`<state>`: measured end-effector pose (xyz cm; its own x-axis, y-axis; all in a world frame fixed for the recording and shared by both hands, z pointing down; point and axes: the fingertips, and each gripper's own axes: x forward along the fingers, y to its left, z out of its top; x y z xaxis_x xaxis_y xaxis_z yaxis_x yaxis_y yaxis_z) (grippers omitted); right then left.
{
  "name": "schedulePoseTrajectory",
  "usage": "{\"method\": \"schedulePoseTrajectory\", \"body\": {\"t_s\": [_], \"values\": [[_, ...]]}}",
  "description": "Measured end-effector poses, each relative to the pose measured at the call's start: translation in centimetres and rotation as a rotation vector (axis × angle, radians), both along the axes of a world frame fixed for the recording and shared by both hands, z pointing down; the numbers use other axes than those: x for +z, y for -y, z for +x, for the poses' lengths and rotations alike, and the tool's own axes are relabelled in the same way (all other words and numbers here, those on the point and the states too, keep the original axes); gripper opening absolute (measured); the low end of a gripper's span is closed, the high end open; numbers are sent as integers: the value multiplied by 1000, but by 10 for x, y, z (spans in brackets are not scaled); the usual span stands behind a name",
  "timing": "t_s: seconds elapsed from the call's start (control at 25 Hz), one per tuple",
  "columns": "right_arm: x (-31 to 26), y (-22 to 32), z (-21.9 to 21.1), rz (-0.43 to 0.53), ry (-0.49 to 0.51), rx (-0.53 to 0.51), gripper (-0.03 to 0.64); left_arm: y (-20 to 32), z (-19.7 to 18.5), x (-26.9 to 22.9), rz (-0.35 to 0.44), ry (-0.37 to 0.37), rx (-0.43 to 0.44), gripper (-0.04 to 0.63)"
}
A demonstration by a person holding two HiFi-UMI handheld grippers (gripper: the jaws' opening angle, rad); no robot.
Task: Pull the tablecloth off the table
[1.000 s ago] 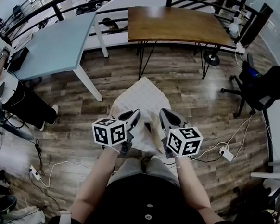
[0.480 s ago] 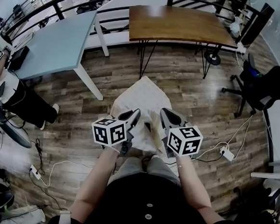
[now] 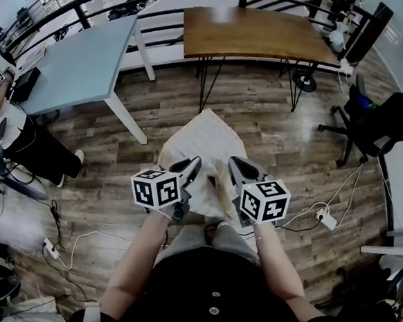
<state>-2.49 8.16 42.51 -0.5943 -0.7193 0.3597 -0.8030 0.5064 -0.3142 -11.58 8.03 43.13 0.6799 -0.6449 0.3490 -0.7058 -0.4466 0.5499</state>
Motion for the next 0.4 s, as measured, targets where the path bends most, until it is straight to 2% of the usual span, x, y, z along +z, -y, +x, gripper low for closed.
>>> {"method": "schedulePoseTrajectory", "body": {"t_s": [0.4], "values": [[6, 0, 0, -21, -2, -13, 26, 0, 3, -2, 10, -22, -4, 15]]}}
